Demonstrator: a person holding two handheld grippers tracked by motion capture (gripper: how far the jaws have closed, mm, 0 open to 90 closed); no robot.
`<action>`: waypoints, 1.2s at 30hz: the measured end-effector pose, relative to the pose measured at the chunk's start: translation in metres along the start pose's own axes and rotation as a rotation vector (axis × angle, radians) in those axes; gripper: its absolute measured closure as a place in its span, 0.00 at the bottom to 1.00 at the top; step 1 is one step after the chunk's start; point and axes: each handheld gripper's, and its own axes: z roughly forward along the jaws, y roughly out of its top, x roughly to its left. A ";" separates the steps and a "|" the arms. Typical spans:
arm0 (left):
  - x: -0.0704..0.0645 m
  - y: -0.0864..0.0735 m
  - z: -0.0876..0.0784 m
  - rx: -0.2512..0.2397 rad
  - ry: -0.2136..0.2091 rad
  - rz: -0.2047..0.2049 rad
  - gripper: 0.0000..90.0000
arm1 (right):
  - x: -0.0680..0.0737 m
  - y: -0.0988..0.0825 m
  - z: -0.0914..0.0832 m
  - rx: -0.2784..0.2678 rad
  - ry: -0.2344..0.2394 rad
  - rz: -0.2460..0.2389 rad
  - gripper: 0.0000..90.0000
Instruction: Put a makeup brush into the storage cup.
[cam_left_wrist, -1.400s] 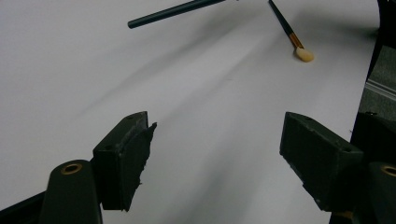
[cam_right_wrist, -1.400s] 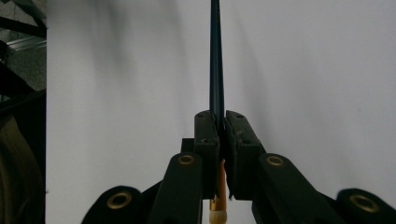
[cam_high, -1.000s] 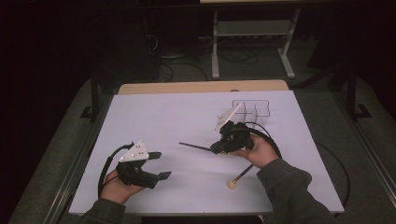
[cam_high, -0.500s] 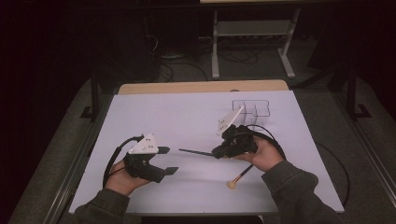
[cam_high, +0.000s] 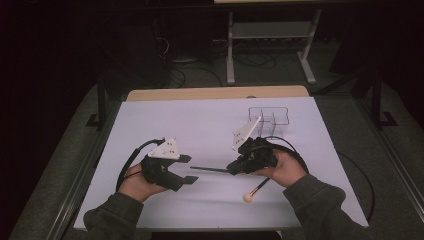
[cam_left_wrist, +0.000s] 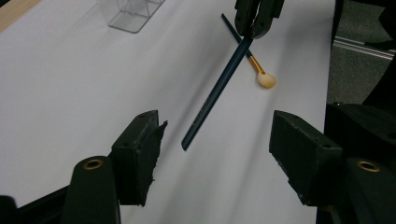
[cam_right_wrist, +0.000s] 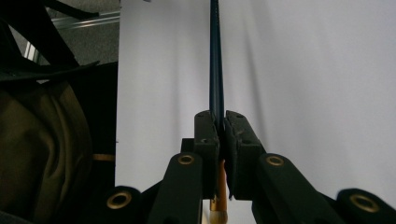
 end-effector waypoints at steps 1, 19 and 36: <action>0.000 0.001 0.001 0.006 -0.006 0.004 0.39 | 0.001 0.000 0.000 0.000 -0.002 -0.005 0.93; -0.001 0.017 0.019 0.107 -0.128 0.068 0.61 | 0.011 0.008 0.002 0.007 0.038 -0.054 0.93; -0.002 0.015 0.026 0.169 -0.201 0.095 0.83 | 0.021 0.013 0.005 0.020 0.064 -0.090 0.93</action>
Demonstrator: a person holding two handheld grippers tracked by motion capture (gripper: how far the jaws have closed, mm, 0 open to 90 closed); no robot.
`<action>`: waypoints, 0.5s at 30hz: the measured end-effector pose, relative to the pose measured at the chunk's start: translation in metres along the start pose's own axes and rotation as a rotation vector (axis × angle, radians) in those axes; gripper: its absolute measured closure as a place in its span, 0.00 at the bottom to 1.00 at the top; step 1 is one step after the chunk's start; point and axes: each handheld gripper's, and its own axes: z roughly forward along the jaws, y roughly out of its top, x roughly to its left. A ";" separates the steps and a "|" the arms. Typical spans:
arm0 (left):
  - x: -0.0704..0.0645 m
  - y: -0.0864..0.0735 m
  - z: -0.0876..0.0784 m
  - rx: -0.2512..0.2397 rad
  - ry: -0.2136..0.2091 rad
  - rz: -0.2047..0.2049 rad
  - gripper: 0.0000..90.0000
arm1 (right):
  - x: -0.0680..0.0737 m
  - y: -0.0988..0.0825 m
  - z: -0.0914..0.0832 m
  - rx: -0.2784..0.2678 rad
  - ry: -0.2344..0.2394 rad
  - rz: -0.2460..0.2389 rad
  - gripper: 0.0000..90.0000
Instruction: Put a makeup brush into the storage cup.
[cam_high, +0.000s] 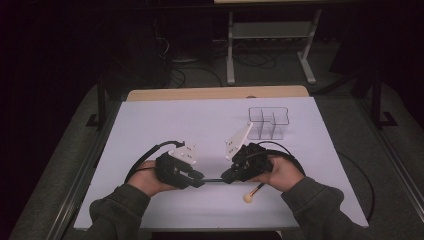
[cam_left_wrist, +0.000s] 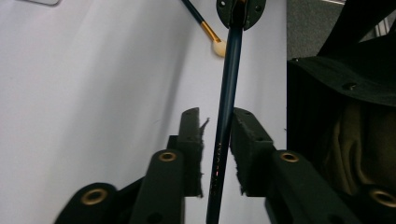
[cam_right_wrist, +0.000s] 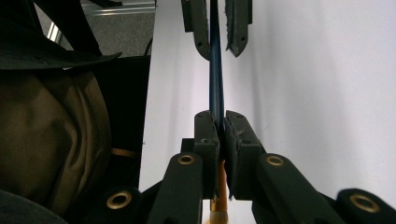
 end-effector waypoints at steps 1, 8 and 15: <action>0.000 0.000 0.000 0.000 -0.005 0.001 0.84 | 0.000 0.000 0.000 -0.001 0.000 -0.002 0.93; -0.001 -0.001 0.001 0.011 -0.038 0.023 0.92 | 0.000 0.001 0.000 -0.010 0.006 -0.009 0.93; -0.004 -0.004 0.001 -0.002 -0.038 0.044 0.94 | -0.001 -0.001 0.000 -0.032 0.008 -0.025 0.91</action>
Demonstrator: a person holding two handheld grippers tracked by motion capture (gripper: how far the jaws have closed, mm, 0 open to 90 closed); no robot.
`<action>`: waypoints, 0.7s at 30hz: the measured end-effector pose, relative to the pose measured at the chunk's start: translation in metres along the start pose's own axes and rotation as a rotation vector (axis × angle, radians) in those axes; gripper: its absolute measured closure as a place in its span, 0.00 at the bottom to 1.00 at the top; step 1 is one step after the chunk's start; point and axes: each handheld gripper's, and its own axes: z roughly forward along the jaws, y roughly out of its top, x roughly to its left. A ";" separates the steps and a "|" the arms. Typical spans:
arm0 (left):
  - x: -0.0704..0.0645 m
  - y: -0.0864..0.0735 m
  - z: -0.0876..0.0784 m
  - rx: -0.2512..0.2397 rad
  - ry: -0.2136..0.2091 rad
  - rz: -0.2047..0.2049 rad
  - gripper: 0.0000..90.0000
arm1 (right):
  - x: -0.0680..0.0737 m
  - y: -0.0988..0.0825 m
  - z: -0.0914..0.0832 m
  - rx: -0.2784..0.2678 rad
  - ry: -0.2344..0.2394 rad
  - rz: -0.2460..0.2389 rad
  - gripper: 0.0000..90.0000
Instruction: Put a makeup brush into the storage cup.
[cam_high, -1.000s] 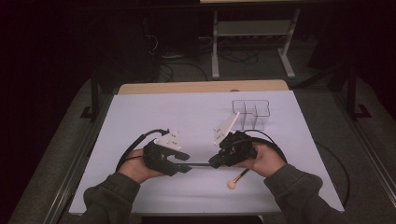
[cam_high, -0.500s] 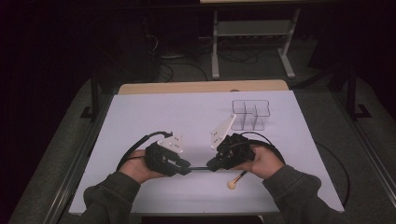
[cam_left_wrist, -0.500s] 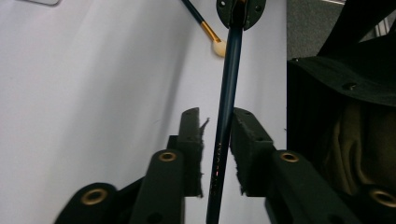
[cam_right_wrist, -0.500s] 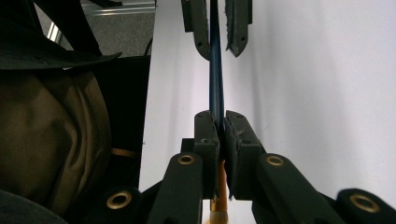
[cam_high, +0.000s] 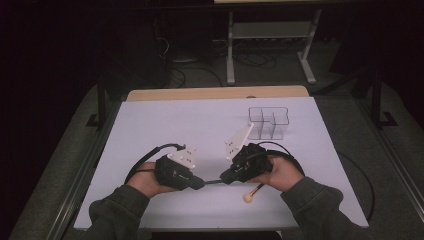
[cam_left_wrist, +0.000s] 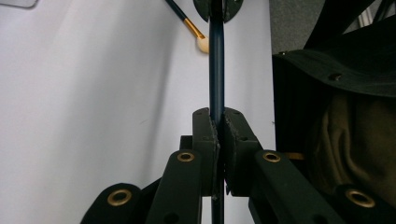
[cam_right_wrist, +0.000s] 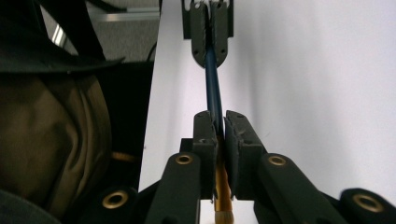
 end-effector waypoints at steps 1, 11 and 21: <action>0.000 -0.001 0.000 -0.003 0.002 0.002 0.94 | -0.001 -0.001 0.000 -0.007 0.010 0.004 0.88; -0.002 -0.010 -0.005 -0.037 0.012 -0.004 0.94 | -0.005 -0.013 -0.002 -0.057 0.010 0.025 0.78; -0.003 -0.012 -0.006 -0.052 0.005 0.002 0.94 | -0.007 -0.013 -0.001 -0.062 0.063 0.010 0.91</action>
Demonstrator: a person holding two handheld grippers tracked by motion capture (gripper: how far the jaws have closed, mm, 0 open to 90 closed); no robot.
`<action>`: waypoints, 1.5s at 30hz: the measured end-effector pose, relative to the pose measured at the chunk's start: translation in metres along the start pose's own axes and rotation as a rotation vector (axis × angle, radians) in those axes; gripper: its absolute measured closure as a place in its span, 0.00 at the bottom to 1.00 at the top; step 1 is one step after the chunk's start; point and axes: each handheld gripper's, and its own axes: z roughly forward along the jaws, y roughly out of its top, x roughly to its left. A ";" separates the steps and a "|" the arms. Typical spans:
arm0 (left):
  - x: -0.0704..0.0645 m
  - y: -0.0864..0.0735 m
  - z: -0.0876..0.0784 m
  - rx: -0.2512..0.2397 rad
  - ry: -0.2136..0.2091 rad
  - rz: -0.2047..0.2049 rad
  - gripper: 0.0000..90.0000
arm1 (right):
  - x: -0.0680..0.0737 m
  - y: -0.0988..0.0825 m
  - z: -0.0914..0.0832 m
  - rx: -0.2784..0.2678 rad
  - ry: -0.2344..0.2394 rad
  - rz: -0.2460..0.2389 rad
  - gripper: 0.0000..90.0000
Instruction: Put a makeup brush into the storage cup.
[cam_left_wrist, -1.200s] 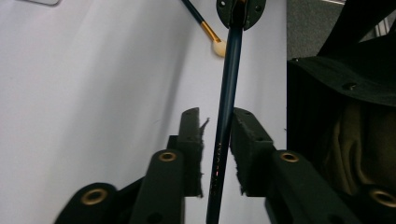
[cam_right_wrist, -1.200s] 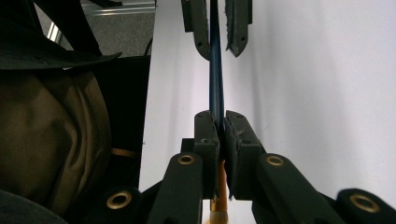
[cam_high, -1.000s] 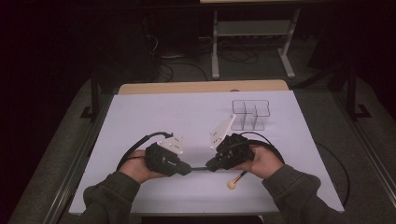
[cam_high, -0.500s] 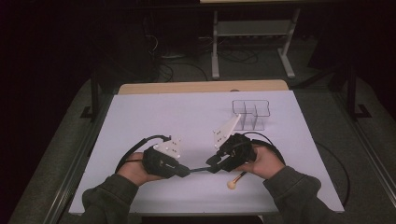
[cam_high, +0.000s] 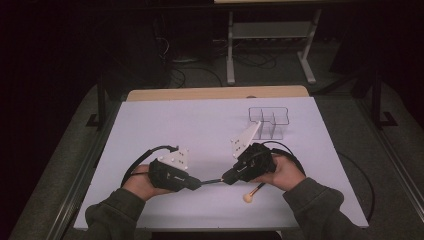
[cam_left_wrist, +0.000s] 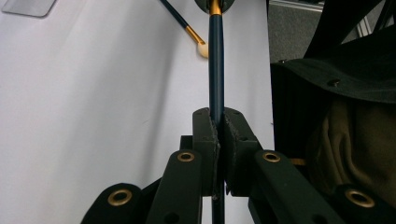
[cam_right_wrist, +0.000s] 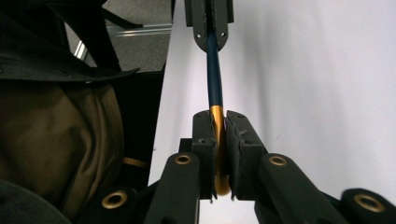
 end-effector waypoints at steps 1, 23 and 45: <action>0.000 0.000 0.001 0.004 -0.004 0.000 0.94 | 0.000 0.000 0.000 0.009 0.006 0.004 0.91; -0.002 0.004 0.011 0.070 0.024 0.005 0.93 | 0.004 0.026 -0.001 0.164 -0.022 -0.065 0.92; 0.000 -0.008 0.013 -0.102 0.072 -0.050 0.94 | -0.009 -0.010 -0.011 -0.185 -0.020 0.128 0.85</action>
